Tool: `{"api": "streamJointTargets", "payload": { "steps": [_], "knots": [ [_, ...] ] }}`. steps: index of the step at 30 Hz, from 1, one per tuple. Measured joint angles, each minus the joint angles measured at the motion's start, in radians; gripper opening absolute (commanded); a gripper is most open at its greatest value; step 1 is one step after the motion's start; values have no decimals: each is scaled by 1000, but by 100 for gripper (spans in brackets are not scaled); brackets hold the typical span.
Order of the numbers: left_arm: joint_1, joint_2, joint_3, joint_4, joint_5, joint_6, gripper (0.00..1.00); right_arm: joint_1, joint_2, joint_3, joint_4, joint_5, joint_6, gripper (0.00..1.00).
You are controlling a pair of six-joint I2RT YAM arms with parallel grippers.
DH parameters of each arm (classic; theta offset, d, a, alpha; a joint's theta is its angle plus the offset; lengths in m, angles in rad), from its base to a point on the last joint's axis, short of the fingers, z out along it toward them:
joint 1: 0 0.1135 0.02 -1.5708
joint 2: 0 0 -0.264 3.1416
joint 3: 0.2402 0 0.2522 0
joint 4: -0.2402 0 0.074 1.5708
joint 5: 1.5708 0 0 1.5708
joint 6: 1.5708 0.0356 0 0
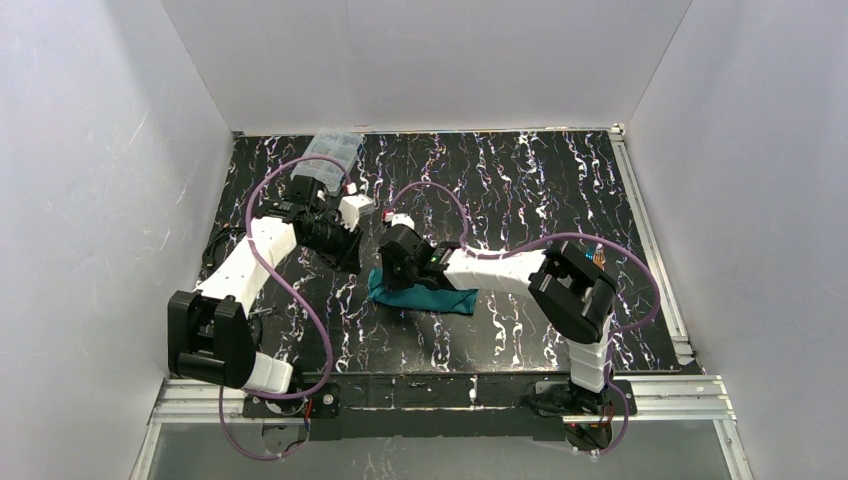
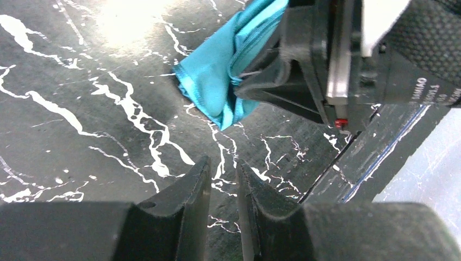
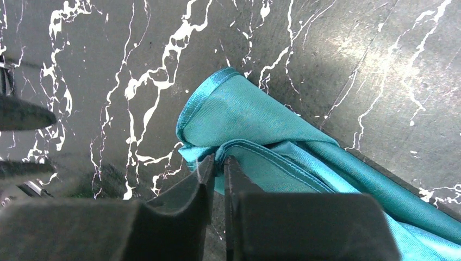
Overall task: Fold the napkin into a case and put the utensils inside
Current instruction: Stuff the top corner of the smaller-rectangle-folded napkin into the folded napkin.
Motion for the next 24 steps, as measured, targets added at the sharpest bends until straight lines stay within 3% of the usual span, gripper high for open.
{"api": "streamJointTargets", "payload": {
  "steps": [13,24],
  "knots": [
    [-142,0,-52,60,10,-1,21,-37,0,-55,58,-66,16,15],
    [-190,-2,-146,167,-66,66,19,-100,0,-199,267,-209,112,23]
  ]
}}
